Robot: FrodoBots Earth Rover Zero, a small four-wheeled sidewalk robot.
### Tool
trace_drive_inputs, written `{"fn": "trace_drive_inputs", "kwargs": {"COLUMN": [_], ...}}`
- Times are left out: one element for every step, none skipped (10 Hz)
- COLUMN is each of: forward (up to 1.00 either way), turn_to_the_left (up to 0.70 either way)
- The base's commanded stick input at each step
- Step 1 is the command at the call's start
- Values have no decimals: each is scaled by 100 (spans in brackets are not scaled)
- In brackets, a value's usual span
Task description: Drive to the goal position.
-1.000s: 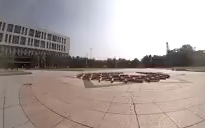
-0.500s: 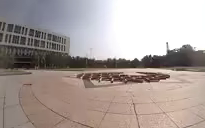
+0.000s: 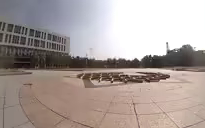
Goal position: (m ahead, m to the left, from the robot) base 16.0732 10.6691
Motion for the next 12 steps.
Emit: {"fn": "trace_drive_inputs", "kwargs": {"forward": [5,4,4,4,4,4,4,5,4,4,4,5], "turn_to_the_left": [0,0,0,0,0,0,0,0,0,0,0,0]}}
